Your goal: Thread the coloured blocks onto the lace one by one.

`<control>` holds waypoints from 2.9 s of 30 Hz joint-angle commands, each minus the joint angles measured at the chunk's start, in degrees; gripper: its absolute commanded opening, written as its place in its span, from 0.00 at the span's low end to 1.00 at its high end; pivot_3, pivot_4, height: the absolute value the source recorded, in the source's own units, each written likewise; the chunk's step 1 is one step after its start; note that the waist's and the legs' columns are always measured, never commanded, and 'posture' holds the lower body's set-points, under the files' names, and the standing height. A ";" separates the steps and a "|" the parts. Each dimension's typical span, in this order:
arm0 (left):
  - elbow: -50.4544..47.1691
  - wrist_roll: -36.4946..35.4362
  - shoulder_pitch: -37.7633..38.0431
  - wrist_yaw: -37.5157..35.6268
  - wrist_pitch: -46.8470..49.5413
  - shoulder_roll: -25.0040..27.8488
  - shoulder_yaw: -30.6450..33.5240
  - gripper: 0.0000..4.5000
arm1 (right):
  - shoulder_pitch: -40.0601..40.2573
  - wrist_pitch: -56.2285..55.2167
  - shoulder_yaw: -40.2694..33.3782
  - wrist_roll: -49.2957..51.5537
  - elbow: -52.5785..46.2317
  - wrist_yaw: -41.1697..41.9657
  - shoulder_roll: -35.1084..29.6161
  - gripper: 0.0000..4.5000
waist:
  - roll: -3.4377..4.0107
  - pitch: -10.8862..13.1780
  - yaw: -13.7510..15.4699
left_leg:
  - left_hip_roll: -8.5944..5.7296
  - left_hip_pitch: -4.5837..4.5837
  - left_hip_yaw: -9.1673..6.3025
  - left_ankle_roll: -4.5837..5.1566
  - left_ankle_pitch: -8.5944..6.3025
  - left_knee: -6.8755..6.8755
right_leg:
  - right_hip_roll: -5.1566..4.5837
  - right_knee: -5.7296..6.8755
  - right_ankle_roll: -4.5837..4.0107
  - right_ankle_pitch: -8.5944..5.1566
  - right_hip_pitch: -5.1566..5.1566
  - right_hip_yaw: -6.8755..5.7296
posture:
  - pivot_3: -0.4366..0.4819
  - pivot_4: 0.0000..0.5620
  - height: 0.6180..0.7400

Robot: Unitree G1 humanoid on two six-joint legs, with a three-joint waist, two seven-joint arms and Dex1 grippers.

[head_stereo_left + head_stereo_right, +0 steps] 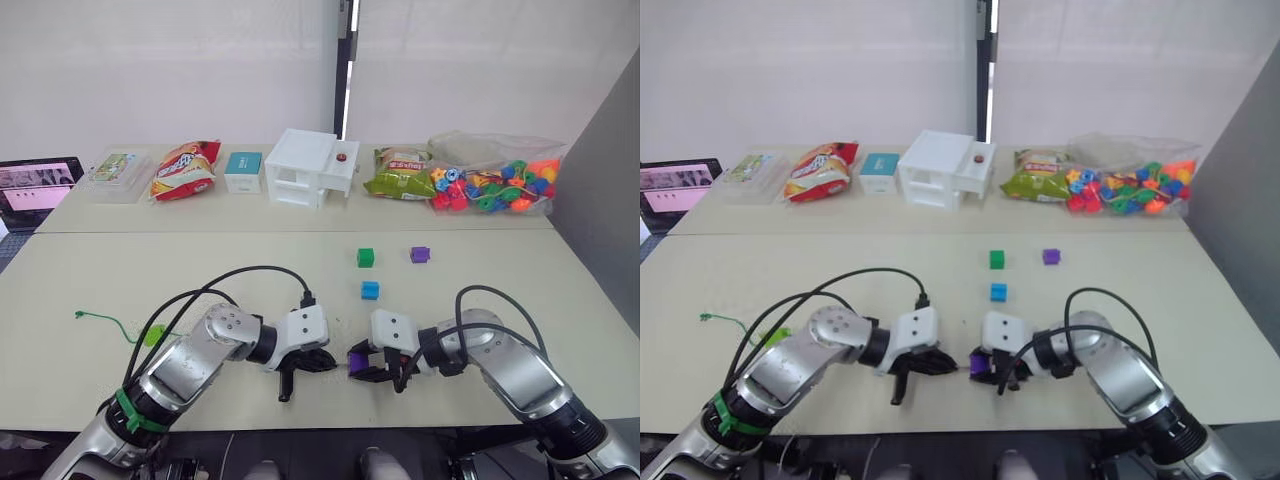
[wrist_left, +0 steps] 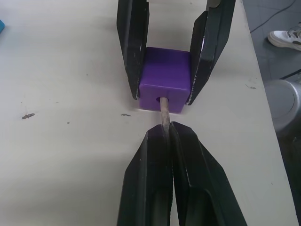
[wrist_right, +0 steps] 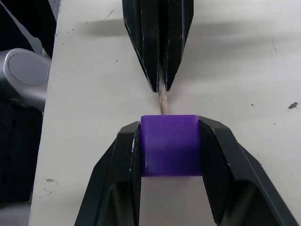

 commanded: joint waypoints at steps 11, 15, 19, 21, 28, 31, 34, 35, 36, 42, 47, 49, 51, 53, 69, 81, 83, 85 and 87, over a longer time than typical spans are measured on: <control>2.27 -1.41 -0.97 -1.36 -5.41 -3.59 0.96 0.22 | 0.21 2.20 -0.80 -0.02 -1.12 -2.84 0.51 0.26 | 0.00 -0.01 0.37 | 0.00 0.02 0.00 -0.06 0.03 0.04 | -0.01 -0.14 0.00 0.00 0.12 0.00 | 0.48 0.27 1.00; 2.22 -1.34 -0.46 -3.99 -8.41 1.37 3.60 0.51 | 0.78 2.04 -1.18 -0.09 -0.89 -3.19 0.09 0.26 | 0.00 -0.01 0.02 | 0.02 0.01 0.01 -0.06 0.04 0.02 | 0.00 -0.03 0.00 0.00 0.01 0.00 | 0.48 0.27 1.00; 1.78 -3.56 1.60 -6.73 -9.84 4.52 5.72 0.64 | 1.26 1.95 -1.12 -0.16 -1.11 -3.39 -0.32 0.26 | 0.00 -0.01 -0.07 | 0.01 0.01 0.00 -0.06 0.04 0.01 | -0.01 -0.01 0.00 0.00 0.00 0.00 | 0.48 0.27 1.00; 3.28 -1.69 2.82 -6.48 -12.58 5.52 5.13 0.64 | 1.36 2.01 -1.09 -0.16 -1.28 -3.45 -0.47 0.26 | 0.00 -0.01 -0.08 | 0.01 0.01 0.01 -0.06 0.04 0.01 | -0.01 -0.03 0.00 0.00 0.01 0.00 | 0.48 0.27 1.00; 11.82 4.11 4.48 -2.65 -20.44 2.65 3.06 0.64 | 1.08 4.01 -0.88 0.40 -3.76 -3.65 -0.86 0.26 | 0.00 -0.01 0.15 | 0.00 -0.01 0.01 -0.06 0.04 0.01 | -0.01 -0.05 0.00 0.00 0.01 0.00 | 0.48 0.27 1.00; 13.82 3.40 4.51 -2.26 -20.71 0.87 4.00 0.47 | 1.10 4.37 -0.80 0.45 -4.20 -3.64 -1.11 0.26 | 0.01 -0.01 0.42 | 0.00 -0.01 0.01 -0.06 0.04 0.01 | -0.02 -0.05 0.00 0.00 0.02 0.00 | 0.48 0.27 1.00; 14.71 3.55 4.92 -3.03 -22.13 0.55 3.95 0.24 | 1.27 4.62 -0.86 0.47 -4.45 -3.74 -1.39 0.26 | 0.01 -0.01 0.51 | 0.00 0.00 0.01 -0.06 0.04 0.01 | -0.02 -0.05 0.00 0.00 0.02 -0.01 | 0.48 0.27 1.00; 14.63 3.38 4.93 -3.20 -22.11 0.36 3.98 0.17 | 1.31 4.73 -0.90 0.51 -4.53 -3.78 -1.43 0.26 | 0.01 -0.01 0.51 | 0.00 0.00 0.01 -0.06 0.04 0.01 | -0.02 -0.05 0.00 0.00 0.02 0.00 | 0.48 0.27 1.00; 14.37 3.05 4.84 -3.36 -21.86 0.09 4.00 0.10 | 1.36 4.84 -0.92 0.57 -4.61 -3.85 -1.45 0.26 | 0.01 -0.01 0.52 | 0.00 0.00 0.01 -0.06 0.04 0.01 | -0.02 -0.05 0.00 0.00 0.02 0.00 | 0.48 0.27 1.00; 10.92 1.63 4.94 -4.36 -20.87 -0.80 3.54 0.01 | 1.57 5.05 -0.86 1.04 -4.67 -4.45 -1.67 0.26 | 0.01 -0.01 0.54 | 0.00 0.00 0.01 -0.06 0.03 0.00 | -0.02 -0.03 0.00 0.00 0.00 0.00 | 0.48 0.27 1.00; 10.17 2.29 2.85 -2.72 -18.87 -4.08 2.05 0.01 | 1.42 4.98 -0.48 1.22 -4.52 -4.69 -1.70 0.26 | 0.00 -0.01 0.78 | 0.00 -0.02 0.01 -0.06 0.03 0.00 | -0.02 -0.06 0.00 0.00 0.00 0.00 | 0.48 0.27 1.00; 11.52 3.64 1.55 -1.16 -18.70 -6.08 0.95 0.01 | 1.30 4.82 -0.30 1.16 -4.36 -4.76 -1.59 0.26 | 0.00 -0.01 0.89 | 0.00 -0.02 0.01 -0.06 0.03 0.00 | -0.01 -0.05 0.00 0.00 0.00 0.00 | 0.48 0.27 1.00; 11.32 3.94 0.95 -0.75 -18.11 -7.30 0.23 0.01 | 1.12 4.74 -0.10 1.07 -4.15 -4.88 -1.42 0.26 | 0.00 -0.01 0.88 | 0.00 -0.02 0.01 -0.06 0.04 0.01 | -0.01 -0.09 0.00 0.00 0.01 0.00 | 0.48 0.27 1.00; 10.62 4.18 1.05 -0.79 -17.43 -7.55 -0.03 0.01 | 1.01 4.69 0.03 1.05 -4.04 -5.01 -1.38 0.26 | 0.00 -0.01 0.86 | 0.00 -0.01 0.03 -0.06 0.04 0.00 | 0.00 -0.07 0.00 0.00 0.00 0.00 | 0.48 0.27 1.00; 4.45 -3.13 0.76 -5.65 -10.29 -1.43 4.02 0.78 | 2.20 4.44 -4.44 3.86 -7.00 -7.62 -1.53 0.80 | 0.00 0.00 0.61 | 0.01 -0.05 0.01 -0.06 0.03 0.00 | 0.00 -0.02 0.00 0.00 -0.06 0.00 | 0.48 0.27 1.00; 15.23 5.40 -4.72 -2.63 -18.52 -9.42 -3.80 1.00 | 10.02 2.97 -12.54 8.14 -10.23 -5.06 -9.76 1.00 | -0.01 0.00 0.91 | 0.01 -0.12 0.04 -0.06 0.03 0.00 | 0.01 -0.27 0.00 0.00 -0.02 0.01 | 0.48 0.27 1.00; 15.81 5.56 -4.75 -2.81 -19.08 -9.75 -3.97 1.00 | 10.38 2.48 -12.31 7.83 -9.77 -5.62 -9.55 1.00 | -0.01 0.00 0.75 | 0.03 -0.09 0.04 -0.05 0.03 -0.02 | 0.04 -0.25 0.00 0.00 -0.03 0.01 | 0.48 0.27 1.00; 15.93 5.20 -4.68 -3.46 -19.20 -9.92 -3.99 0.94 | 10.62 2.16 -12.09 7.54 -9.31 -6.16 -9.28 1.00 | -0.01 0.00 0.76 | 0.03 -0.07 0.04 -0.06 0.03 -0.02 | 0.04 -0.23 0.00 0.00 -0.03 0.02 | 0.48 0.27 1.00; 15.94 4.89 -4.54 -4.27 -19.45 -9.77 -4.02 0.81 | 11.01 1.70 -11.94 7.33 -8.84 -6.47 -9.25 1.00 | -0.01 0.00 0.91 | 0.02 -0.08 0.04 -0.06 0.04 -0.01 | 0.02 -0.24 0.00 0.00 -0.01 0.02 | 0.48 0.27 1.00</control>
